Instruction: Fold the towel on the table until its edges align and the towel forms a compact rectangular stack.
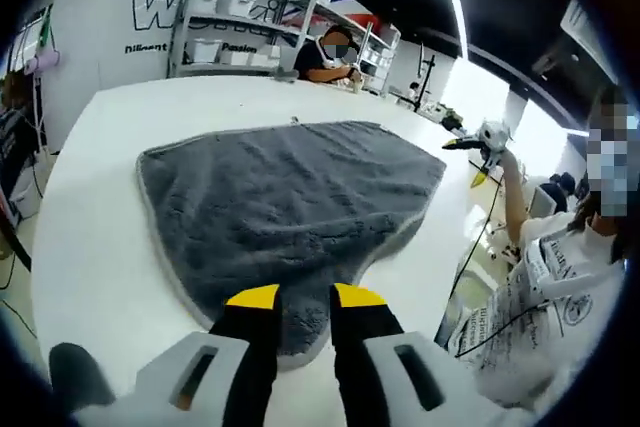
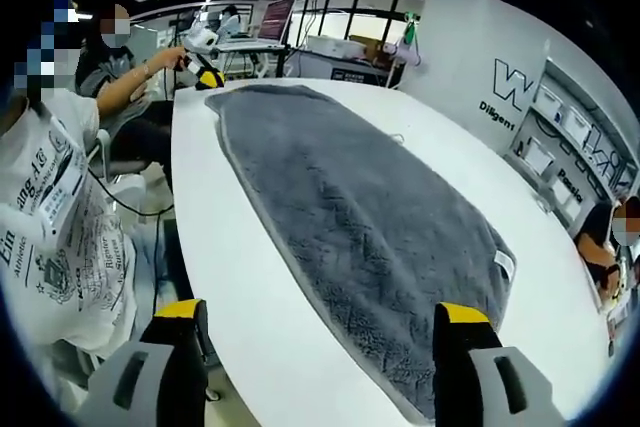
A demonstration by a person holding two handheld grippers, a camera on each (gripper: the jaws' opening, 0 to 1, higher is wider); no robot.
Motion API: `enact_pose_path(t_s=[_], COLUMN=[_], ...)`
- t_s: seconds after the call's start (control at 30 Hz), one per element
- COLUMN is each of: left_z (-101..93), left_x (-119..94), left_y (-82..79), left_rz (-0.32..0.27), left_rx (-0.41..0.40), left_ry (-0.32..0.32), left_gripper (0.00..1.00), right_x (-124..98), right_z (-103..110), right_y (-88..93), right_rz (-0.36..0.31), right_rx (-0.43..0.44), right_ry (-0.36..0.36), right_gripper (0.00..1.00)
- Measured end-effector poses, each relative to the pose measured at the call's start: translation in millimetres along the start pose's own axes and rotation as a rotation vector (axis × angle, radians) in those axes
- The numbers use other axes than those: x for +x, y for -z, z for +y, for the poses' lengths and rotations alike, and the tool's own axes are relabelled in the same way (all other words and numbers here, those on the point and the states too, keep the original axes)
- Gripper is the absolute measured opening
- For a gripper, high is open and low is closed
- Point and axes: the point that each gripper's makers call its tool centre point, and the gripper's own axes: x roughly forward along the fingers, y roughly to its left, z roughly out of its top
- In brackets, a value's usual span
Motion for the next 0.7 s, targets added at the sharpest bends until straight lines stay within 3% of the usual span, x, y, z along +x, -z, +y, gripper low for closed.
enact_pose_path(t_s=[0.17,0.3,0.47,0.7], left_z=[2.7,12.7,16.5,16.5], left_x=[4.9,5.5,5.4,1.5], left_y=[17.3,28.0,27.7,28.2], left_rz=[0.061,0.107,0.127,0.176], left_rx=[0.027,0.070,0.154,0.194], left_ry=[-0.005,-0.054,-0.093,-0.078], left_gripper=[0.15,0.09,0.02,0.02], right_x=[-0.8,-1.6,-3.7,-3.2], right_z=[2.7,4.3,1.3,1.1], right_y=[-2.1,1.0,2.9,2.3], right_rz=[-0.007,0.003,0.006,0.006], right_rx=[-0.010,-0.011,0.001,-0.001], right_ry=[-0.005,-0.010,0.002,0.000], right_gripper=[0.97,0.97,0.96,0.95])
